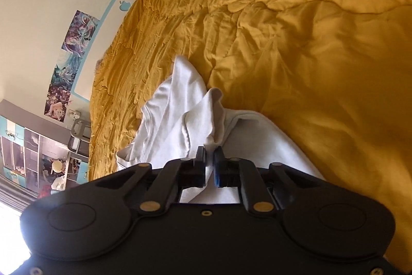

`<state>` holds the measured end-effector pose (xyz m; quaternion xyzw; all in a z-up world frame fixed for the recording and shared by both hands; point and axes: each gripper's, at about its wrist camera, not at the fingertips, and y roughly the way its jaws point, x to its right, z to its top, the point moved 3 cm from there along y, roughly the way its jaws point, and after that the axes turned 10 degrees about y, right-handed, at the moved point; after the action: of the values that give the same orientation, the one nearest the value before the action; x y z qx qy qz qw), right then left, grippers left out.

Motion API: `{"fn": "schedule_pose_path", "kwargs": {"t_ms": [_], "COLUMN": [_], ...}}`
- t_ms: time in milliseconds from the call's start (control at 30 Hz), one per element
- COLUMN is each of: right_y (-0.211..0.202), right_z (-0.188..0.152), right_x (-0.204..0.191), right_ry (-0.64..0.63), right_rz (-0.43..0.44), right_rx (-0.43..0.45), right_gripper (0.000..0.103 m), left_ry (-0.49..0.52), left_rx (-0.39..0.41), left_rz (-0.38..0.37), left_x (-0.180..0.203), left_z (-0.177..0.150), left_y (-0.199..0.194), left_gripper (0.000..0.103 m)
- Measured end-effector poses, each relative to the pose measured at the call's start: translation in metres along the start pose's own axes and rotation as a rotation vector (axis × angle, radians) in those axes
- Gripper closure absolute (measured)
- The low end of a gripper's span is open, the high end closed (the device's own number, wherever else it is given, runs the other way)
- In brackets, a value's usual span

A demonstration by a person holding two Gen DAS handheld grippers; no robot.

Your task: Fold small clothes

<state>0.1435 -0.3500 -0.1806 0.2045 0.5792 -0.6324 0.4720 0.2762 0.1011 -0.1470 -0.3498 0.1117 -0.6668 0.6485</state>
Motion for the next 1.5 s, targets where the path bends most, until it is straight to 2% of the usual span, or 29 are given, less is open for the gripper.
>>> {"fn": "schedule_pose_path", "kwargs": {"t_ms": [67, 100, 133, 200, 300, 367, 400, 433, 533, 667, 767, 867, 933, 1033, 1100, 1200, 1267, 1333, 1400, 1500], "right_y": [0.009, 0.007, 0.002, -0.012, -0.019, -0.006, 0.006, 0.017, 0.049, 0.068, 0.067, 0.049, 0.027, -0.013, -0.040, -0.081, -0.107, -0.125, -0.141, -0.157], "right_z": [0.001, 0.001, 0.001, 0.001, 0.000, -0.001, 0.000, 0.000, 0.003, 0.009, 0.014, 0.015, 0.014, 0.005, -0.003, -0.017, -0.023, -0.024, -0.019, -0.012], "right_x": [0.006, 0.007, 0.006, -0.006, -0.035, -0.054, -0.061, -0.064, -0.064, -0.047, -0.035, -0.038, -0.040, -0.044, -0.048, -0.043, -0.029, -0.011, 0.014, 0.047], "right_ry": [-0.016, -0.011, -0.008, -0.055, -0.184, -0.279, -0.301, -0.317, -0.332, -0.328, -0.275, -0.256, -0.257, -0.328, -0.405, -0.523, -0.572, -0.578, -0.543, -0.500], "right_rz": [-0.058, -0.066, -0.059, -0.044, 0.001, 0.032, 0.040, 0.041, -0.011, -0.096, -0.075, -0.030, 0.062, 0.169, 0.232, 0.347, 0.406, 0.423, 0.418, 0.403], "right_rx": [-0.071, -0.067, -0.050, 0.007, 0.097, 0.106, 0.099, 0.083, 0.044, 0.048, 0.034, 0.007, -0.040, -0.093, -0.129, -0.209, -0.233, -0.234, -0.233, -0.222], "right_gripper": [0.095, 0.095, 0.092, 0.092, 0.091, 0.083, 0.074, 0.072, 0.072, 0.073, 0.079, 0.073, 0.060, 0.058, 0.056, 0.044, 0.044, 0.044, 0.044, 0.044], "left_ry": [-0.032, -0.036, -0.033, -0.030, -0.018, 0.003, 0.001, -0.004, -0.018, -0.020, -0.055, -0.055, -0.026, 0.066, 0.135, 0.219, 0.268, 0.314, 0.307, 0.186], "left_rx": [-0.031, -0.025, -0.019, 0.020, 0.086, 0.089, 0.076, 0.057, 0.001, -0.029, -0.036, -0.017, 0.002, 0.005, -0.004, -0.056, -0.095, -0.092, -0.110, -0.159], "left_rz": [-0.007, -0.009, -0.004, -0.008, -0.076, -0.097, -0.093, -0.073, 0.019, 0.080, 0.043, -0.002, -0.048, -0.078, -0.106, -0.200, -0.263, -0.297, -0.304, -0.353], "left_x": [-0.010, -0.012, -0.013, -0.011, -0.001, 0.007, 0.009, 0.009, -0.003, -0.022, -0.033, -0.032, -0.030, -0.028, -0.032, -0.042, -0.054, -0.066, -0.082, -0.117], "left_z": [-0.006, -0.006, -0.005, 0.000, 0.013, 0.019, 0.021, 0.021, 0.017, 0.007, 0.007, 0.015, 0.017, 0.014, 0.006, -0.011, -0.028, -0.043, -0.061, -0.083], "left_y": [0.006, 0.005, 0.002, -0.009, -0.018, -0.013, -0.007, 0.001, 0.022, 0.031, 0.028, 0.007, -0.016, -0.064, -0.098, -0.143, -0.171, -0.192, -0.207, -0.218], "left_gripper": [0.065, 0.065, 0.065, 0.066, 0.064, 0.060, 0.060, 0.060, 0.060, 0.059, 0.059, 0.060, 0.059, 0.057, 0.056, 0.052, 0.051, 0.051, 0.051, 0.051]}}
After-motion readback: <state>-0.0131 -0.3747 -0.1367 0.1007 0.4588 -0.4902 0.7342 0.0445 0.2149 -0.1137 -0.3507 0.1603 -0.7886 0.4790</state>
